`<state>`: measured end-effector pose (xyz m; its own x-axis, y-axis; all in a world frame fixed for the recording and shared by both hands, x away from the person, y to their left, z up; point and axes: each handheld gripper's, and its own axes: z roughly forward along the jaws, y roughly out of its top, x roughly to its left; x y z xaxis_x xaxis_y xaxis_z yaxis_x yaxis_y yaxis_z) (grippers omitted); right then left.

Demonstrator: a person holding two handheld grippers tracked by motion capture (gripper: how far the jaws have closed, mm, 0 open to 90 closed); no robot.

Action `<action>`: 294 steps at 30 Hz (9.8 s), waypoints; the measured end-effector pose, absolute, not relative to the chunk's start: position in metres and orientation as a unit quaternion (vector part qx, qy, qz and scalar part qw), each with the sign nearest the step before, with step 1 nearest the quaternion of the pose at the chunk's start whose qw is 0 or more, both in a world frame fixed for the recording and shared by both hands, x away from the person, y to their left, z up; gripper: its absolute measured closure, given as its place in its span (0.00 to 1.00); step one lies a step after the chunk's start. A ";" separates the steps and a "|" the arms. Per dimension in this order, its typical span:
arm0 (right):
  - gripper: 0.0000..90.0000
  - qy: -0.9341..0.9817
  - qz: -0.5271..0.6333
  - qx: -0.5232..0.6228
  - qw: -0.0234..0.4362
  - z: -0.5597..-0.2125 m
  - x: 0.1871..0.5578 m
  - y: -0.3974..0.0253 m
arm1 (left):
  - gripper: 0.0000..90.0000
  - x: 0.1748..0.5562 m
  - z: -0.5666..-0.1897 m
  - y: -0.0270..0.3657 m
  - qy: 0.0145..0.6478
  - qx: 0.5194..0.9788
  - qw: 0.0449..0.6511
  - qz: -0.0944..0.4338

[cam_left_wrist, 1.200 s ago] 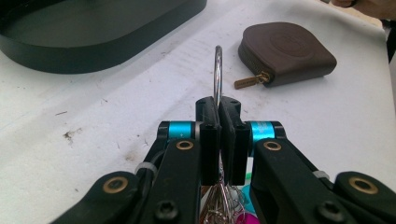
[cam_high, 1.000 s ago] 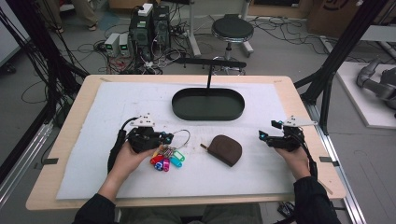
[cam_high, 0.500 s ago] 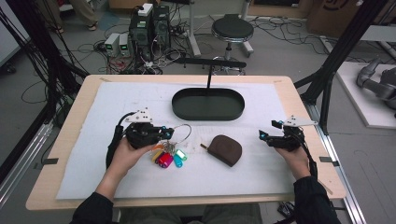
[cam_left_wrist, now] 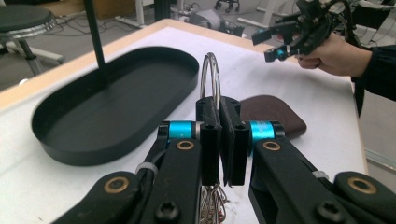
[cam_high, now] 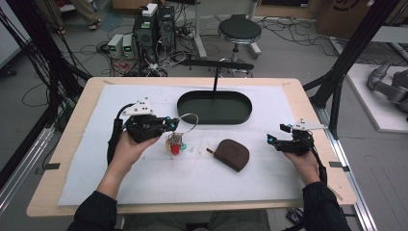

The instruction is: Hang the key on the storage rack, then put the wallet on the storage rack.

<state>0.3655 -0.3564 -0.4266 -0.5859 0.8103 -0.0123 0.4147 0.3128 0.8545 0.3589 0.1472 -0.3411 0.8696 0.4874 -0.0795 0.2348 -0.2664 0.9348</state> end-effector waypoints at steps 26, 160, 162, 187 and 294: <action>0.27 0.774 0.437 0.397 0.228 -0.427 0.367 -0.358 | 0.96 0.415 -0.288 0.130 0.231 0.774 0.566 0.164; 0.27 0.777 0.441 0.388 0.227 -0.424 0.361 -0.354 | 0.29 0.327 -0.405 0.198 0.302 0.722 0.589 0.200; 0.27 0.776 0.443 0.386 0.229 -0.424 0.360 -0.354 | 0.29 0.327 -0.406 0.197 0.299 0.727 0.583 0.207; 0.24 0.797 0.466 0.337 0.185 -0.424 0.353 -0.340 | 0.29 0.332 -0.416 0.215 0.325 0.720 0.569 0.226; 0.99 0.833 0.522 0.175 0.054 -0.402 0.333 -0.267 | 0.31 0.360 -0.429 0.073 0.181 0.789 0.586 0.034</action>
<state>0.3331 -0.2672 -0.4023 -0.9325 0.3490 0.0925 0.2354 0.3932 0.8888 0.3600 0.0729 -0.4287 0.9322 0.3258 -0.1575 0.2451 -0.2483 0.9372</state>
